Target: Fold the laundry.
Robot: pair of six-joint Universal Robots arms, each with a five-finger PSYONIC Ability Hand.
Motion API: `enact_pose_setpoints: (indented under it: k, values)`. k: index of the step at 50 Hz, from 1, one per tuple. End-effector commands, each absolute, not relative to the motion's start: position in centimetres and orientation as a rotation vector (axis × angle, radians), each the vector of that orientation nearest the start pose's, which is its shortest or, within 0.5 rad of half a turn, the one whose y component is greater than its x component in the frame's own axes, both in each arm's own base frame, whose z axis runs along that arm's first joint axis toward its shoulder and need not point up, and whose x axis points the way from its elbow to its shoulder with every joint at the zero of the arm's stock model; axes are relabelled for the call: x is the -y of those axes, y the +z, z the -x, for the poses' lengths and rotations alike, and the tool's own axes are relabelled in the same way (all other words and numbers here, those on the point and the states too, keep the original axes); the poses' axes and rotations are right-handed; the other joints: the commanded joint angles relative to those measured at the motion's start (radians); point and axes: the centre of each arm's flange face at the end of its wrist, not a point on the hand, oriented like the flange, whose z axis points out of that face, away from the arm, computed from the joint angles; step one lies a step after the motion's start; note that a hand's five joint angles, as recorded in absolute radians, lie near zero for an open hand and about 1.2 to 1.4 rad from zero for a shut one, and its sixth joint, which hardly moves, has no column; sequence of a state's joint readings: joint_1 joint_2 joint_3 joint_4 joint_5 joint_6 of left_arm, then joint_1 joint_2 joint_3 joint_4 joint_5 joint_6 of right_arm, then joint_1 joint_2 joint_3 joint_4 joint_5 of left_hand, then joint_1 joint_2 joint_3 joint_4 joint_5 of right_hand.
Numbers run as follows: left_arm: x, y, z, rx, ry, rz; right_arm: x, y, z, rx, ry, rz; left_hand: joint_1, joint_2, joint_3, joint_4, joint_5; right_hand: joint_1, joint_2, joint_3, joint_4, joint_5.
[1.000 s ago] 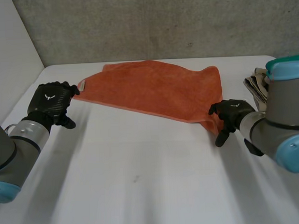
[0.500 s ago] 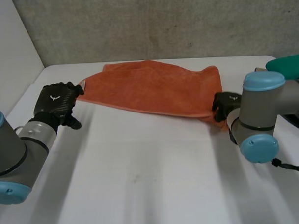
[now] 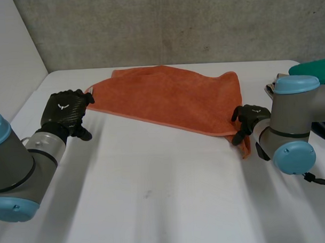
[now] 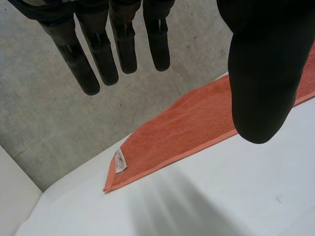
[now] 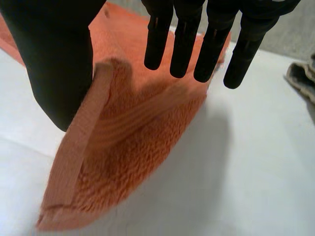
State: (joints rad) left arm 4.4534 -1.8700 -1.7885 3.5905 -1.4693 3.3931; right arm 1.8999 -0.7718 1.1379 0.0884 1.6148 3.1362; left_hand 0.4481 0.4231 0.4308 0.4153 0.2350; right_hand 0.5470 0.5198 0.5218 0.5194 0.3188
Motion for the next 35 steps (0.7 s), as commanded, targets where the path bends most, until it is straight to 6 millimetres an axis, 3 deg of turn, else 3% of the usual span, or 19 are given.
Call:
enact_pose_setpoints:
  k: [1, 5, 6, 8, 11, 15, 16, 19, 22, 25, 35]
  values:
    - [29.6, 18.9, 22.4, -2.246, -2.200, -0.703, 35.4, 12.4, -25.4, -2.535, -1.551, 0.349, -0.012, 0.013, 0.006, 0.021, 0.027, 0.003, 0.031, 0.029, 0.031, 0.057]
    - [29.5, 18.6, 22.5, -2.253, -2.195, -0.711, 35.8, 11.5, -25.6, -2.539, -1.545, 0.348, -0.012, 0.013, 0.006, 0.021, 0.027, 0.141, 0.168, 0.166, 0.168, 0.194]
    - [29.5, 18.6, 22.6, -2.254, -2.193, -0.715, 35.9, 11.3, -25.5, -2.545, -1.544, 0.344, -0.012, 0.013, 0.006, 0.021, 0.027, 0.295, 0.323, 0.321, 0.323, 0.349]
    - [29.5, 18.3, 22.7, -2.258, -2.188, -0.719, 36.1, 11.5, -25.6, -2.535, -1.553, 0.344, -0.012, 0.013, 0.006, 0.021, 0.027, 0.846, 0.874, 0.872, 0.874, 0.900]
    - [29.5, 18.1, 23.0, -2.258, -2.188, -0.733, 36.0, 12.4, -26.0, -2.503, -1.582, 0.367, -0.026, -0.001, -0.009, 0.007, 0.012, 0.849, 0.876, 0.874, 0.877, 0.903]
    - [30.2, 18.2, 23.5, -2.242, -2.209, -0.728, 34.3, 16.6, -28.3, -2.351, -1.694, 0.529, -0.111, -0.086, -0.094, -0.078, -0.073, 0.849, 0.876, 0.874, 0.877, 0.903]
    - [30.5, 18.4, 23.7, -2.231, -2.222, -0.724, 33.2, 19.2, -29.2, -2.256, -1.753, 0.620, -0.155, -0.130, -0.138, -0.122, -0.116, 0.849, 0.876, 0.874, 0.877, 0.903]
    - [31.5, 18.5, 24.3, -2.211, -2.243, -0.718, 30.8, 24.0, -30.6, -2.071, -1.860, 0.791, -0.240, -0.215, -0.223, -0.207, -0.202, 0.849, 0.876, 0.874, 0.877, 0.903]
    - [32.3, 18.4, 24.6, -2.204, -2.249, -0.711, 29.0, 26.9, -31.2, -1.958, -1.931, 0.895, -0.274, -0.249, -0.256, -0.241, -0.235, 0.849, 0.876, 0.874, 0.877, 0.903]
    - [33.3, 17.9, 25.1, -2.214, -2.243, -0.694, 25.4, 31.2, -32.0, -1.796, -2.011, 1.025, -0.274, -0.249, -0.256, -0.241, -0.235, 0.849, 0.876, 0.874, 0.877, 0.903]
    - [35.1, 15.7, 27.7, -2.305, -2.230, -0.689, 17.5, 38.5, -32.3, -1.503, -2.096, 1.155, -0.274, -0.249, -0.256, -0.241, -0.235, 0.849, 0.876, 0.874, 0.877, 0.903]
